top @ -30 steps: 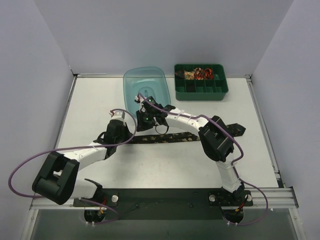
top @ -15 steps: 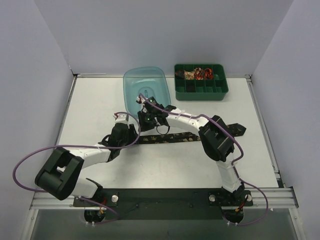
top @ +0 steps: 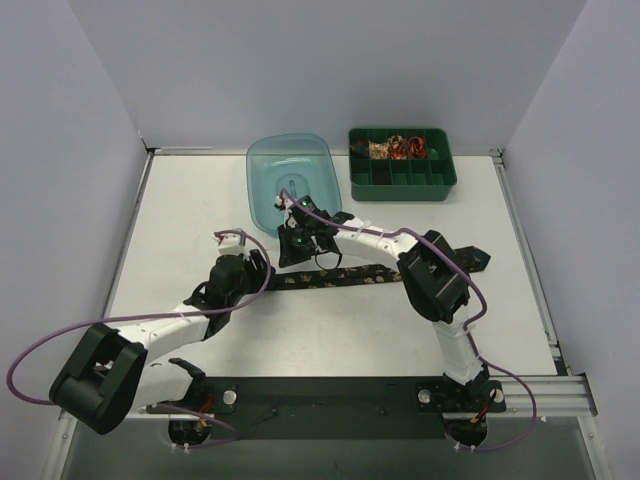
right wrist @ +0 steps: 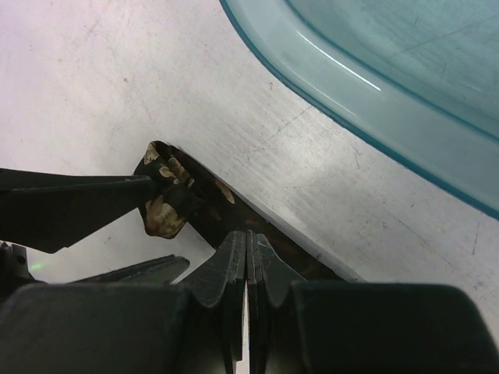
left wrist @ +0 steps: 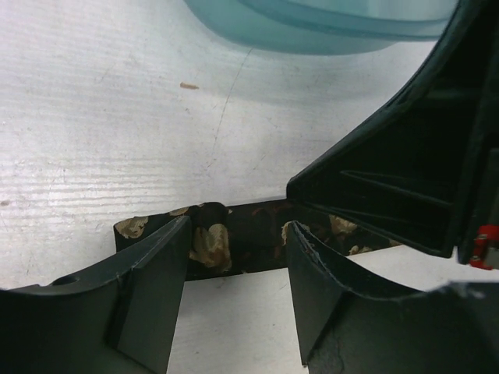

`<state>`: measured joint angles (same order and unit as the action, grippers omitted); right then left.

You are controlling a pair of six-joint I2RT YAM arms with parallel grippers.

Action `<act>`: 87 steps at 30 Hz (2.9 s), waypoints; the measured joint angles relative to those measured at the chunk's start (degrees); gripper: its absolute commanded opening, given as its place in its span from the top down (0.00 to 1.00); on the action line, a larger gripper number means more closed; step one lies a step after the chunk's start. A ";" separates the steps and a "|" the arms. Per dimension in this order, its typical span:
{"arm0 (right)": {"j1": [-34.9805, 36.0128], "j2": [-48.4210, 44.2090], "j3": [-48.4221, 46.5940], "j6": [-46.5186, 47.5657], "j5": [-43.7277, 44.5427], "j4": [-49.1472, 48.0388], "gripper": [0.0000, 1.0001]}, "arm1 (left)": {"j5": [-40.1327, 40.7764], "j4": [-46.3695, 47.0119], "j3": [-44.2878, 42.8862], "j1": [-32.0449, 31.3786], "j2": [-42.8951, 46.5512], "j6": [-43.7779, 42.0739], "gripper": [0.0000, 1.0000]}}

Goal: Roll the ties
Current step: Roll the tie at the center of the board.

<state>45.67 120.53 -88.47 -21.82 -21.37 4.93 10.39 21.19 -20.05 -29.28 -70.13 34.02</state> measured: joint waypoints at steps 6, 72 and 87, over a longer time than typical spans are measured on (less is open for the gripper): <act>0.00 -0.61 0.76 -0.26 -2.08 -1.16 1.00 | 0.22 0.31 0.00 0.00 3.02 -0.07 0.34; -1.36 -2.14 2.86 -1.11 -5.05 -2.99 1.00 | -1.16 5.18 1.84 0.61 -2.08 6.49 0.88; 1.90 -2.14 -0.59 -0.59 -6.10 -2.25 1.00 | 0.72 -1.49 2.05 1.44 9.14 5.55 0.39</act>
<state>47.57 118.39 -89.06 -22.41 -27.46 2.68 11.11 19.70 -18.00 -27.83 -60.99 39.57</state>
